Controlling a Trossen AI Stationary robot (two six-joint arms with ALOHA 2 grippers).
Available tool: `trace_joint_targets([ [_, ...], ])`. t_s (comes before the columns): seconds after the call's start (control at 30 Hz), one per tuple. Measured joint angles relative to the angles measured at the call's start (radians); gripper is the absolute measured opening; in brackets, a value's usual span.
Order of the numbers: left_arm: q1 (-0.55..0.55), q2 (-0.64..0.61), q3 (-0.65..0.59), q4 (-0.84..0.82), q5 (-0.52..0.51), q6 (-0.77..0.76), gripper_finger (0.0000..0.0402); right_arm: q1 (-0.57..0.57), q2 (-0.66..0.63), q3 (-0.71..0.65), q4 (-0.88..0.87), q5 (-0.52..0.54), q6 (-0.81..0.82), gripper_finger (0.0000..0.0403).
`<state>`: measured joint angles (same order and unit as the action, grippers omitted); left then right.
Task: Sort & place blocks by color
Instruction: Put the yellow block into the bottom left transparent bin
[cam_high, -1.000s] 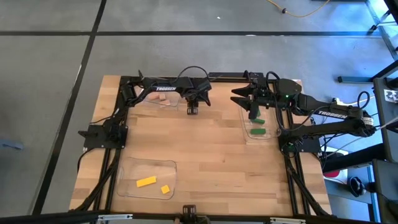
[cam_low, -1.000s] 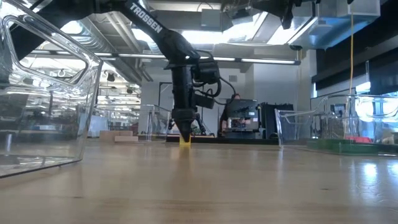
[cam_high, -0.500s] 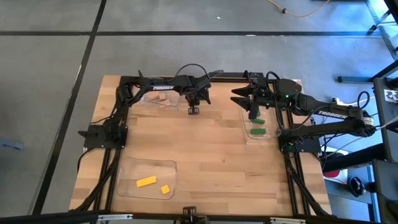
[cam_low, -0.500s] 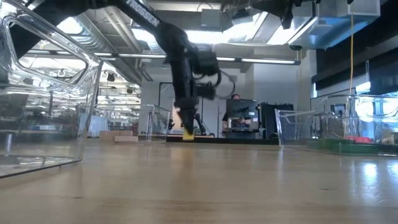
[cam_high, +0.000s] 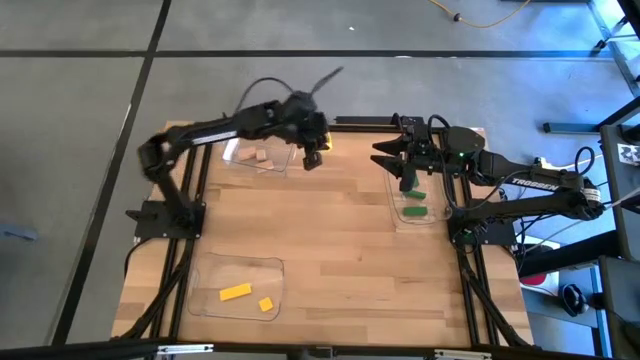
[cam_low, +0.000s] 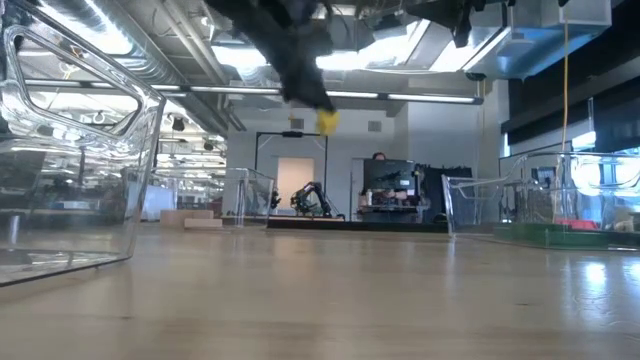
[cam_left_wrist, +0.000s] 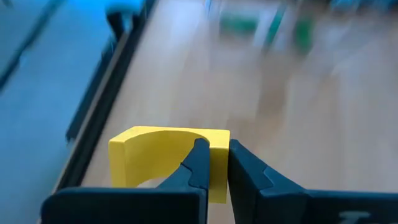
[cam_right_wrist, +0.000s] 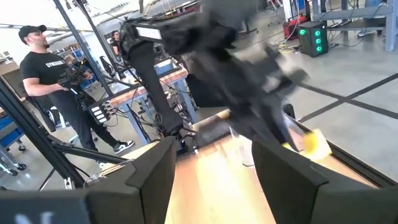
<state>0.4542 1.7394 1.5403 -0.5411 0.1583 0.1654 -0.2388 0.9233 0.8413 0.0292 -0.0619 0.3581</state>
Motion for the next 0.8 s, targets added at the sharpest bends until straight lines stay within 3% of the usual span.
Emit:
trace_joint_targets([
  [0.2, -0.052, -0.319, -0.331, 0.355, 0.039, -0.192, 0.0021, 0.000, 0.000, 0.000, -0.005, 0.000, -0.001, 0.0214],
  [0.5, -0.224, -0.794, -0.756, 0.743, -0.022, -0.403, 0.0021, 0.001, 0.000, 0.000, -0.005, -0.002, -0.004, 0.0214],
  [0.6, -0.286, -0.897, -0.848, 0.885, -0.062, -0.441, 0.0022, 0.001, 0.000, 0.000, -0.005, -0.003, -0.023, 0.0214],
  [0.8, -0.368, -1.003, -0.952, 1.009, -0.200, -0.439, 0.0021, 0.001, 0.000, 0.000, -0.004, -0.003, -0.027, 0.0214],
])
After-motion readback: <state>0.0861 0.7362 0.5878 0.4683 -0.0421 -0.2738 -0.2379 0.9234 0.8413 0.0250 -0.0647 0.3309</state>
